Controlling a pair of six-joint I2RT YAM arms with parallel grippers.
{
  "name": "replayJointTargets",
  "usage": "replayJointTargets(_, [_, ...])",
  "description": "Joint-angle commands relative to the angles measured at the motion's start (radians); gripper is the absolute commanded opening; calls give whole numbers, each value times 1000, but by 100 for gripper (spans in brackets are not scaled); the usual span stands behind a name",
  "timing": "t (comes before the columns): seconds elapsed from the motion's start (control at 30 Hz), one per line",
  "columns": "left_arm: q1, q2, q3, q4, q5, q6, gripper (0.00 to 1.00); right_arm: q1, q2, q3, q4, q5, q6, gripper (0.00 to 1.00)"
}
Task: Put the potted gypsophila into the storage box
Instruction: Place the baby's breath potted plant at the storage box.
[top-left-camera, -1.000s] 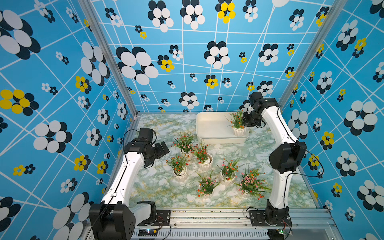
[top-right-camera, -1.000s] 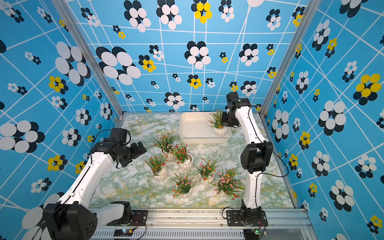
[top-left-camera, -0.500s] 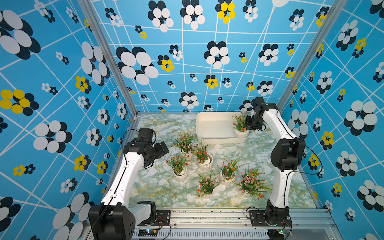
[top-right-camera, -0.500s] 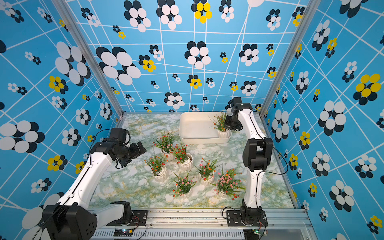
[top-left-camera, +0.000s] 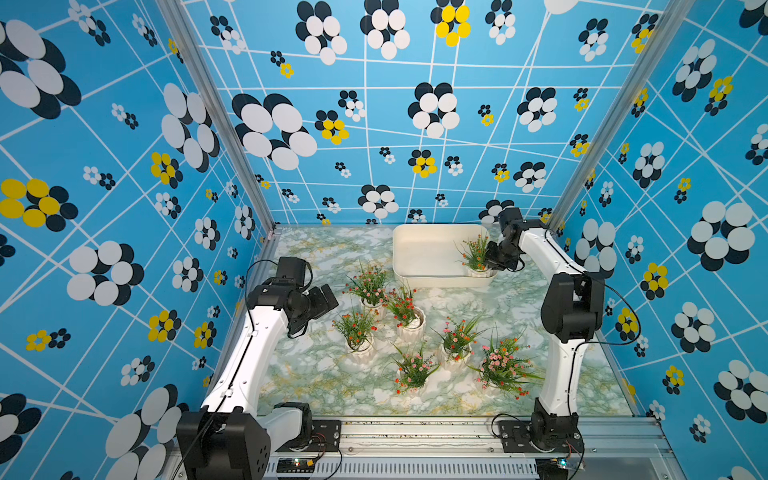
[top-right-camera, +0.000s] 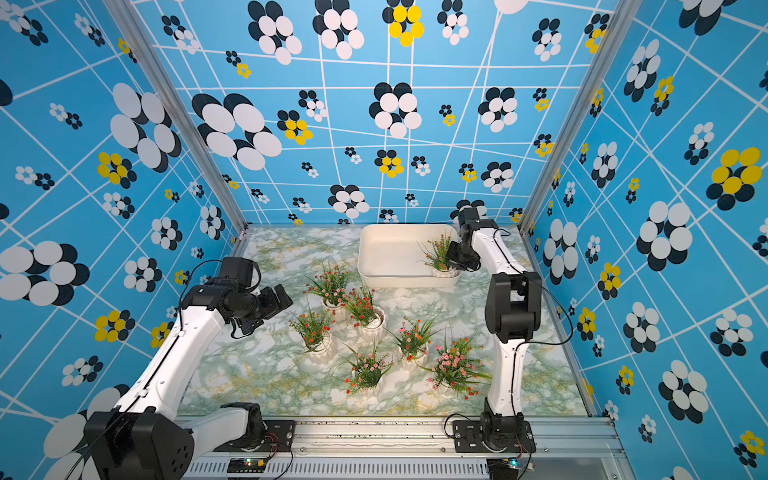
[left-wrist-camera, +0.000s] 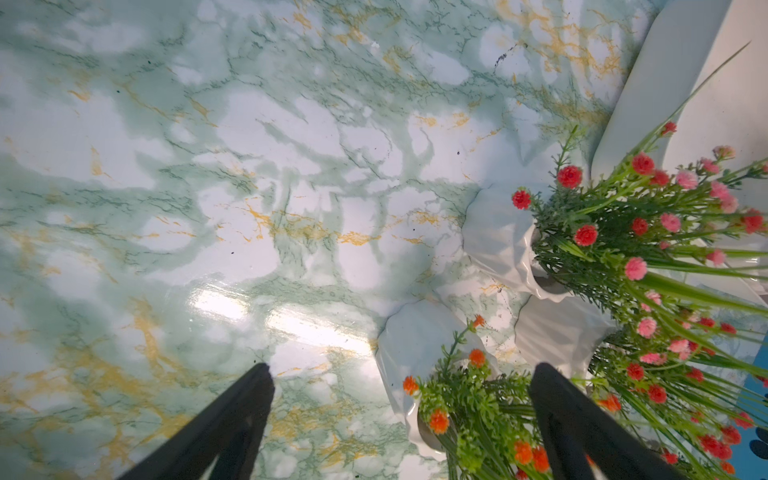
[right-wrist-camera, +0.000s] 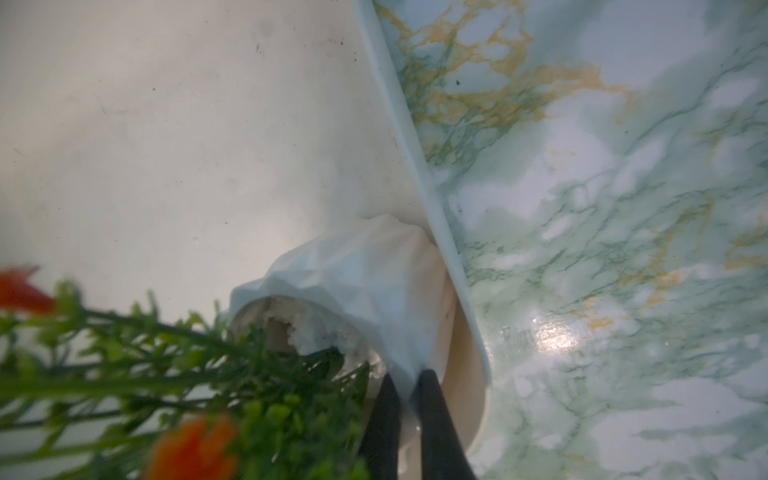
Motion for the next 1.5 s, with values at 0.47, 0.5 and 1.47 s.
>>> replayJointTargets(0.47, [-4, 37, -6, 7, -4, 3, 99, 1, -138, -100, 87, 9, 48, 29])
replayJointTargets(0.5, [-4, 38, -8, 9, -3, 2, 100, 0, -158, -104, 85, 16, 50, 30])
replayJointTargets(1.47, [-141, 423, 177, 128, 40, -9, 100, -34, -712, -661, 95, 117, -20, 97])
